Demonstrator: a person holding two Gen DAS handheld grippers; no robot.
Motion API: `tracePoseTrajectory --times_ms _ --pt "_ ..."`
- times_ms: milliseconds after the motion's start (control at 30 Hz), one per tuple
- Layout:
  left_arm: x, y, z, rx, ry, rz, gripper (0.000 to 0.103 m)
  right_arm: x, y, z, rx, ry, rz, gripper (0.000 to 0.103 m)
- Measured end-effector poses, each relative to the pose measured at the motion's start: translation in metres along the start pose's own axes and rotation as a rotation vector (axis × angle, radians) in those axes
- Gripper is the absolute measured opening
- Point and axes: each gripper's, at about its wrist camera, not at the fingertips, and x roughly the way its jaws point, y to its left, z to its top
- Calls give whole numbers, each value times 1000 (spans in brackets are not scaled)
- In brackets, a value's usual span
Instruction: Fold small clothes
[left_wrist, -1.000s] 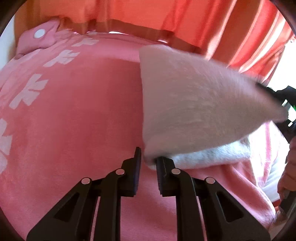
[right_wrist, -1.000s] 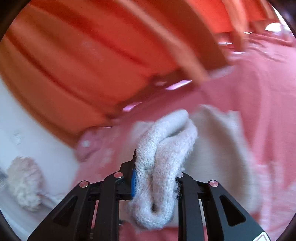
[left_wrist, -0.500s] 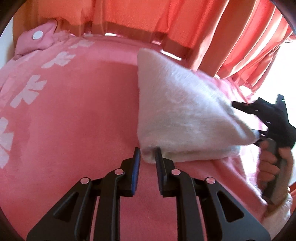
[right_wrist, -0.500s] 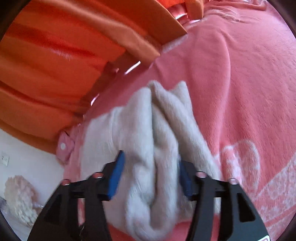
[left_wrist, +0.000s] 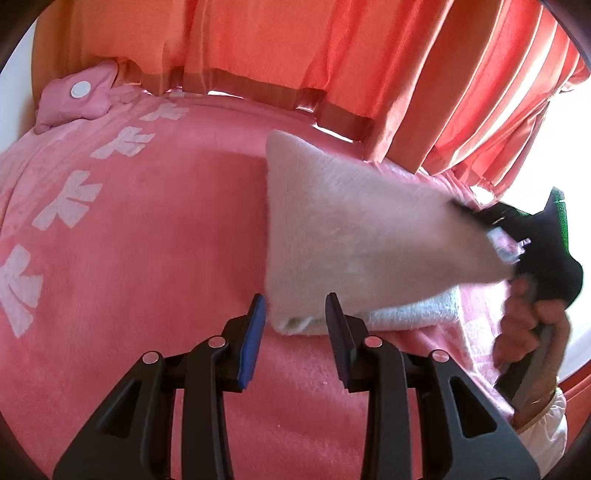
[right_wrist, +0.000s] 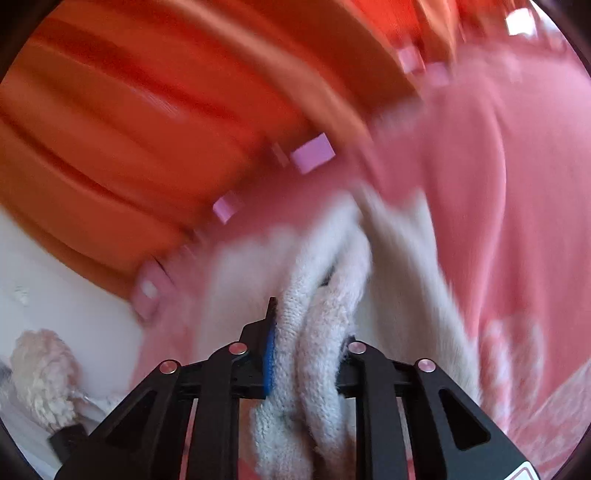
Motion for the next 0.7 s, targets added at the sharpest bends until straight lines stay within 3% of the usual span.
tracePoseTrajectory --times_ms 33,100,133,200,333,533,700 --pt "-1 -1 -1 5 1 1 32 -2 -8 0 21 -2 -63 17" --pt "2 -3 -2 18 8 15 32 29 -42 -10 90 177 -281 17" --pt "5 -3 -3 20 13 21 32 43 -57 -18 136 272 -304 18" --pt "11 -4 -5 12 24 27 32 35 -49 -14 108 224 -265 19" --pt "15 -9 -7 12 37 30 32 24 -32 -16 49 174 -295 26" --pt "10 -17 -1 26 15 27 33 -2 -34 -8 127 43 -242 36" --pt "11 -26 15 31 -23 31 42 1 -24 3 90 -5 -233 46"
